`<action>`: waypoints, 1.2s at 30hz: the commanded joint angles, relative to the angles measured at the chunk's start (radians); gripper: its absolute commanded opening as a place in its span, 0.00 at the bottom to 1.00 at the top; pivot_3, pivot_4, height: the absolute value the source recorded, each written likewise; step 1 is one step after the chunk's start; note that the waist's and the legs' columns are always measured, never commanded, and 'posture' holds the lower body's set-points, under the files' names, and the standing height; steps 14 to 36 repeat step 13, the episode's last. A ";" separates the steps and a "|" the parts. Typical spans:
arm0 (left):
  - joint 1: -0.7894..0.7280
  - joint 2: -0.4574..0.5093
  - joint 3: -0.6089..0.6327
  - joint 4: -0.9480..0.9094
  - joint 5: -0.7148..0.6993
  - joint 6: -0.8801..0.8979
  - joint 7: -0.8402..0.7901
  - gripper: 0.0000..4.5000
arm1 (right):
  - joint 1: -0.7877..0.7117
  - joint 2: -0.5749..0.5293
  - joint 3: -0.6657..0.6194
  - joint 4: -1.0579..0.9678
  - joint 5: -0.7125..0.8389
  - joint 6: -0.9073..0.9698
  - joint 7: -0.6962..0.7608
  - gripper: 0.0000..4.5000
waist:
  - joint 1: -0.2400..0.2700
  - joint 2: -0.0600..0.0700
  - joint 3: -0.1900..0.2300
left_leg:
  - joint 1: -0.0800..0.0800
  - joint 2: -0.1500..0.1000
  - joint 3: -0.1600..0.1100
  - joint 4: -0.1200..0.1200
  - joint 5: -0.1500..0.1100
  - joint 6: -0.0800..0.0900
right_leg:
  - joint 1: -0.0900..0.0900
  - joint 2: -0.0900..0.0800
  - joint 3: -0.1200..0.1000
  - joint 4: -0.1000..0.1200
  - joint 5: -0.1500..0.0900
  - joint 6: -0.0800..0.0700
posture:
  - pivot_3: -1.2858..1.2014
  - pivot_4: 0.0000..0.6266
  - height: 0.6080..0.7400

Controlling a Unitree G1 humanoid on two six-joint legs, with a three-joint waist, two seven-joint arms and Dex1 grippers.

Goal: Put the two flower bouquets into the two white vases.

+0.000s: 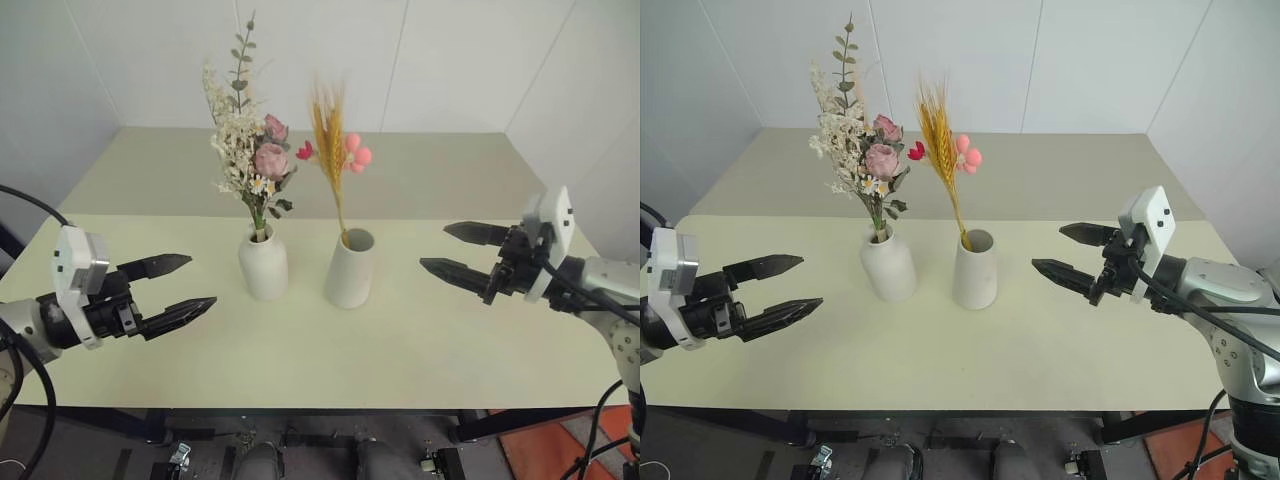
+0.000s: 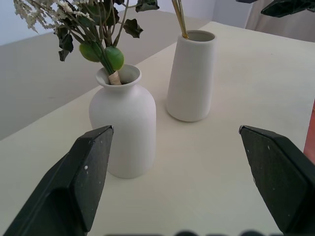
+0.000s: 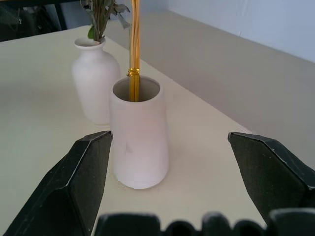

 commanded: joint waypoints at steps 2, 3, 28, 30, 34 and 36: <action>-0.016 0.006 0.000 -0.022 -0.030 -0.010 -0.008 0.99 | 0.031 -0.028 -0.078 -0.060 0.031 0.012 -0.005 1.00 | 0.001 0.000 0.000 | 0.000 0.000 0.000 0.000 0.000 0.000 | 0.000 0.000 0.000 0.000 0.000 0.000 | 0.52 0.24 1.00; -0.024 0.008 -0.005 -0.019 -0.032 -0.009 -0.008 0.99 | 0.041 -0.029 -0.087 -0.069 0.034 0.015 -0.007 1.00 | 0.001 0.000 0.000 | 0.000 0.000 0.000 0.000 0.000 0.000 | 0.000 0.000 0.000 0.000 0.000 0.000 | 0.52 0.24 1.00; -0.104 0.022 -0.070 0.023 -0.027 -0.011 -0.017 0.99 | 0.105 -0.036 -0.152 -0.124 0.054 0.035 -0.043 1.00 | 0.002 0.000 0.000 | 0.000 0.000 0.000 0.000 0.000 0.000 | 0.000 0.000 0.000 0.000 0.000 0.000 | 0.52 0.24 1.00; -0.104 0.022 -0.070 0.023 -0.027 -0.011 -0.017 0.99 | 0.105 -0.036 -0.152 -0.124 0.054 0.035 -0.043 1.00 | 0.002 0.000 0.000 | 0.000 0.000 0.000 0.000 0.000 0.000 | 0.000 0.000 0.000 0.000 0.000 0.000 | 0.52 0.24 1.00; -0.104 0.022 -0.070 0.023 -0.027 -0.011 -0.017 0.99 | 0.105 -0.036 -0.152 -0.124 0.054 0.035 -0.043 1.00 | 0.002 0.000 0.000 | 0.000 0.000 0.000 0.000 0.000 0.000 | 0.000 0.000 0.000 0.000 0.000 0.000 | 0.52 0.24 1.00; -0.104 0.022 -0.070 0.023 -0.027 -0.011 -0.017 0.99 | 0.105 -0.036 -0.152 -0.124 0.054 0.035 -0.043 1.00 | 0.002 0.000 0.000 | 0.000 0.000 0.000 0.000 0.000 0.000 | 0.000 0.000 0.000 0.000 0.000 0.000 | 0.52 0.24 1.00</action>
